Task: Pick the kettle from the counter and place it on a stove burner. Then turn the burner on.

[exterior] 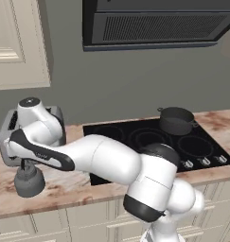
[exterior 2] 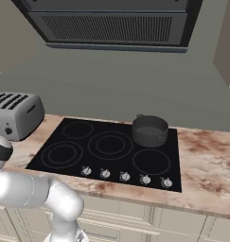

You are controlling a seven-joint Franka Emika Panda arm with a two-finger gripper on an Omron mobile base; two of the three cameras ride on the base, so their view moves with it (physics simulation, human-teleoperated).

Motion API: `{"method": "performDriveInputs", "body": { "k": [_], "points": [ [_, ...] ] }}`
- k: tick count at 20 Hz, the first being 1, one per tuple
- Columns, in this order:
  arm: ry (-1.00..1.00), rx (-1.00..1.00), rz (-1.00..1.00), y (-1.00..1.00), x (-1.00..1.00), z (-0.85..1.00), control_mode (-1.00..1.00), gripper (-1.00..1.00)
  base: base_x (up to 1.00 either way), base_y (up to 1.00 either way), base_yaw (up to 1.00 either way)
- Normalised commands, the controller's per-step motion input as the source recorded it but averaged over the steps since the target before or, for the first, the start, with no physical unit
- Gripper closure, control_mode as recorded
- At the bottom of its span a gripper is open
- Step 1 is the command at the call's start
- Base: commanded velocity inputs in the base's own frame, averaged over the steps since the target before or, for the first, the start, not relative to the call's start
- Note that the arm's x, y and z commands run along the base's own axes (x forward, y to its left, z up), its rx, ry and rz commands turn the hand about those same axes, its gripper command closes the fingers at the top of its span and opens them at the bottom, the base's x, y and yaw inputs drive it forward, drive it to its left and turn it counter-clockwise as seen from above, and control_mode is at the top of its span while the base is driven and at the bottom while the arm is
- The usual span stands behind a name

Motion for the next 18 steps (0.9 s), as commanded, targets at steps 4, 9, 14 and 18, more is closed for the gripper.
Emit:
{"method": "performDriveInputs", "body": {
  "k": [4,9,14,18],
  "points": [
    [0.00,0.07,0.00,0.29,0.18,-0.15,-1.00,-1.00,0.00,0.00,0.00],
    [0.00,0.06,0.00,0.28,0.11,-0.13,-1.00,-1.00,0.00,0.00,0.00],
    [0.02,0.00,0.00,0.24,0.15,-0.12,-1.00,-1.00,0.00,0.00,0.00],
    [0.05,0.05,0.00,0.24,0.12,-0.17,-1.00,-1.00,0.00,0.00,0.00]
  ]
}}
